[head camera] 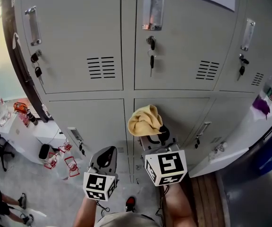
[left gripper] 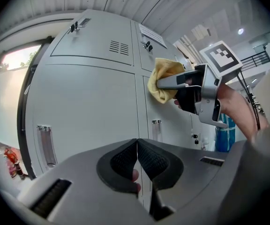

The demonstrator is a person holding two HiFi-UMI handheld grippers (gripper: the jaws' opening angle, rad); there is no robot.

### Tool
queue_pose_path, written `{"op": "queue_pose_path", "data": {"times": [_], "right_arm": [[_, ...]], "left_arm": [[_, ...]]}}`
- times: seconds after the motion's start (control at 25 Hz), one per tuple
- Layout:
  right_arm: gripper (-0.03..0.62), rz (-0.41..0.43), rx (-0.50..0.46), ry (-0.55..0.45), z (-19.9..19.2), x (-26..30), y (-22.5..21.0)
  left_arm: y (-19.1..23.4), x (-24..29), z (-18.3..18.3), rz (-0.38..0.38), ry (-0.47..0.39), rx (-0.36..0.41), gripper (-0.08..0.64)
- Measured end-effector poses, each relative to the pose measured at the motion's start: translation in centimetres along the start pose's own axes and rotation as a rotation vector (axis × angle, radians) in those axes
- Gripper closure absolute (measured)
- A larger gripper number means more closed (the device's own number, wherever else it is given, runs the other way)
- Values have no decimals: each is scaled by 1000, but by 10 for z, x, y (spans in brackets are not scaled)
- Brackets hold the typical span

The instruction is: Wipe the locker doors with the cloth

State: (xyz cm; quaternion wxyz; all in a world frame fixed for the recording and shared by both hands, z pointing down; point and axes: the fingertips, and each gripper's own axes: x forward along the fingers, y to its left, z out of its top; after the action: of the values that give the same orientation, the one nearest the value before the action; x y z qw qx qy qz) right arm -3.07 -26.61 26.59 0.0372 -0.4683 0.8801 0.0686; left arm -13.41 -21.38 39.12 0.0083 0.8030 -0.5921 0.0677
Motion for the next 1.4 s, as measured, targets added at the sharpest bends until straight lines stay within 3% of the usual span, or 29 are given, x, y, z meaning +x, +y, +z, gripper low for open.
{"op": "queue_pose_path", "data": {"times": [0.72,1.4], "right_arm": [[413,-2,6,34,0,26,-5],[413,-172,-19,80,-10,-1,-68]], "left_arm": [[3,1,3,6,-15,-19,537],[-17,13,6,-48,-20,-15,537]]}}
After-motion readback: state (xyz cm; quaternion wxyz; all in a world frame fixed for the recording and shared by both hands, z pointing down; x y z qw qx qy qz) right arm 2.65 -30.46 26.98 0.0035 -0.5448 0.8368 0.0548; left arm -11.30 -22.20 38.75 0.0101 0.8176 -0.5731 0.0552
